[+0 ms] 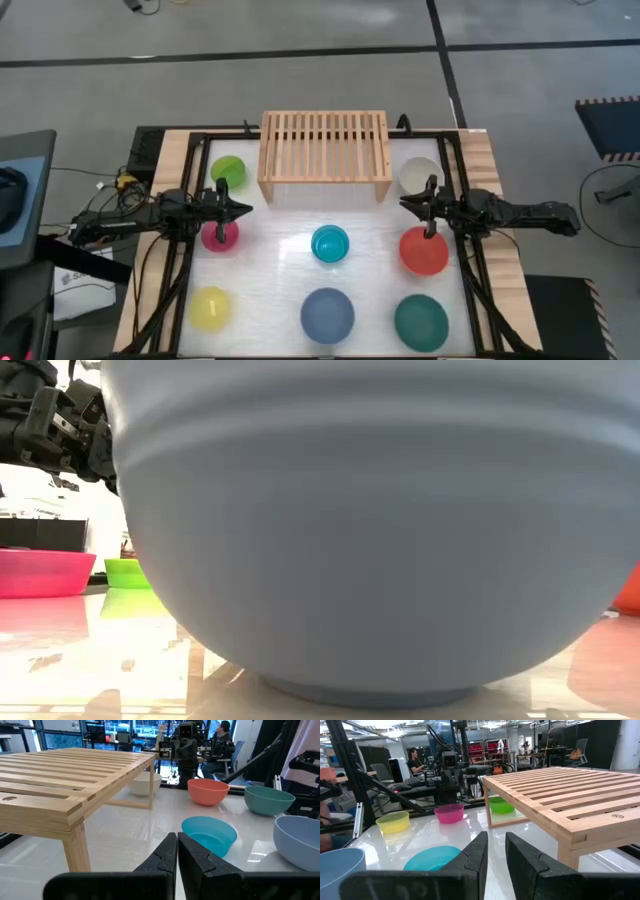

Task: Place and stack bowls onto a shelf

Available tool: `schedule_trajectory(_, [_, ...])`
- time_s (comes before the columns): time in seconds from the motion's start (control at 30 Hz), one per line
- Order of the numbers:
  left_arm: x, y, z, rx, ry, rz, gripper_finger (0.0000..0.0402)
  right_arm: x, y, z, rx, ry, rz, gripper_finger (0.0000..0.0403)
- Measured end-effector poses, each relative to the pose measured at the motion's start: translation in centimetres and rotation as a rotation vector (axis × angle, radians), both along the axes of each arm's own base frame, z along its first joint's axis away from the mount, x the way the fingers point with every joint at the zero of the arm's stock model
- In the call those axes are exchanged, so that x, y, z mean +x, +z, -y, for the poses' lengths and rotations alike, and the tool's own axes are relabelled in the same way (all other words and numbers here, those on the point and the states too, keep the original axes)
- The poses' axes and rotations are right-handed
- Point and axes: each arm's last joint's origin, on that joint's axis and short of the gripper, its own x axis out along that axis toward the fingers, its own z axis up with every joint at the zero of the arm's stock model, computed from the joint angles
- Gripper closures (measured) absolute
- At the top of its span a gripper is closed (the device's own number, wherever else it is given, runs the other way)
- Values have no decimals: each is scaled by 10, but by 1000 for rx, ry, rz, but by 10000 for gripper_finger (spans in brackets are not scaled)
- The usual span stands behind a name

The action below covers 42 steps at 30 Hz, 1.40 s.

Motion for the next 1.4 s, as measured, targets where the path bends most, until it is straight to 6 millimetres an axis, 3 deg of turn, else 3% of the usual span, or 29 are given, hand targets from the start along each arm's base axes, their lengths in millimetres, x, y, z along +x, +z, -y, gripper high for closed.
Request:
schedule_trajectory(1.1, [0,0,0,0,0,0,400,0,0,0,0,0,0,308])
schedule_trajectory(1.4, [0,1,-1,97,27,-8,400,0,0,0,0,0,0,308])
